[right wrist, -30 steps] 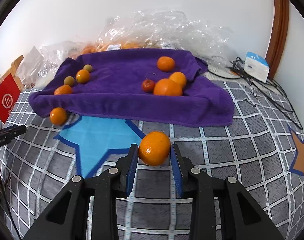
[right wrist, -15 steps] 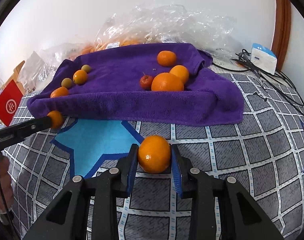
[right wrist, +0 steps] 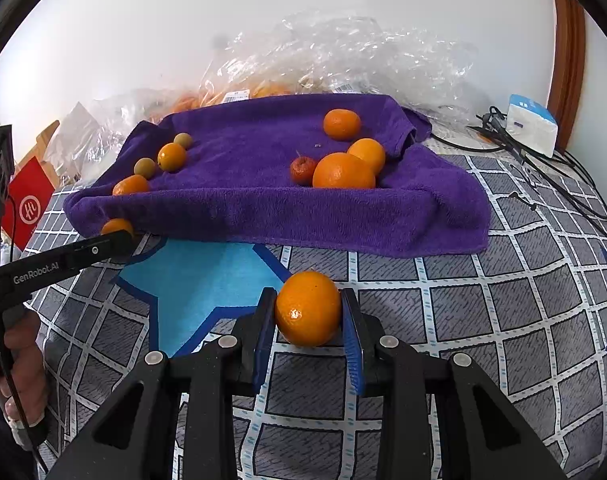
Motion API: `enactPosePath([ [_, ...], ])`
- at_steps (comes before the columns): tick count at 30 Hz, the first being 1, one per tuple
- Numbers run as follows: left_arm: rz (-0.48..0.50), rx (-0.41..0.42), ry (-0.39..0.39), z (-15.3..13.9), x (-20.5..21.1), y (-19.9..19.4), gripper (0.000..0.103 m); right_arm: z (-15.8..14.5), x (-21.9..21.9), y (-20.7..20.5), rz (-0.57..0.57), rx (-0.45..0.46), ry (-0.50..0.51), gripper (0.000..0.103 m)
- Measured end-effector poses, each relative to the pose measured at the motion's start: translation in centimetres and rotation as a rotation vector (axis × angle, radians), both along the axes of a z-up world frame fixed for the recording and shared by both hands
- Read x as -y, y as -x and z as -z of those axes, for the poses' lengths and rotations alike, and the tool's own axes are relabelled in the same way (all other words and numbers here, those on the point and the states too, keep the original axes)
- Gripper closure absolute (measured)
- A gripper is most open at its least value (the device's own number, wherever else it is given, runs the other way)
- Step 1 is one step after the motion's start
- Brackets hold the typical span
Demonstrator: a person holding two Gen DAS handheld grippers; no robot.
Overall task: Organize fruits
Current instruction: 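Grasp an orange with the left gripper while the right gripper holds its orange, then carry both held oranges over the purple towel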
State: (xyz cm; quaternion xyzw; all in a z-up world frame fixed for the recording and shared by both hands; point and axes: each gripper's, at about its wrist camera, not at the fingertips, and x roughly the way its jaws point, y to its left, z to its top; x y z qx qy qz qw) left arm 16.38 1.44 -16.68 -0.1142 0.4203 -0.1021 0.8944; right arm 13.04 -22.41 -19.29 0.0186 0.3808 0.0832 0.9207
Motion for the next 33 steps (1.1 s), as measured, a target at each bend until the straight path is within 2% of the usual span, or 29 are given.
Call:
enactPosePath([
  [5,0.001,0.065,-0.016,-0.8,0.3,1.0,0.072,0.0,-0.1,0.1,0.009,0.000,0.010,0.071],
  [9,0.018,0.102,0.008,-1.5,0.5,1.4,0.072,-0.2,-0.2,0.3,-0.003,0.016,-0.001,0.071],
  [16,-0.013,0.169,0.048,-2.7,-0.5,2.1,0.072,-0.4,0.5,0.5,0.018,0.030,-0.044,0.071],
  [21,-0.081,0.234,-0.008,-3.4,-0.9,2.8,0.072,-0.5,1.0,0.7,0.036,0.040,-0.068,0.071],
  [33,-0.132,0.266,-0.004,-3.8,-1.9,3.1,0.072,-1.8,3.0,1.1,0.101,0.041,-0.125,0.071],
])
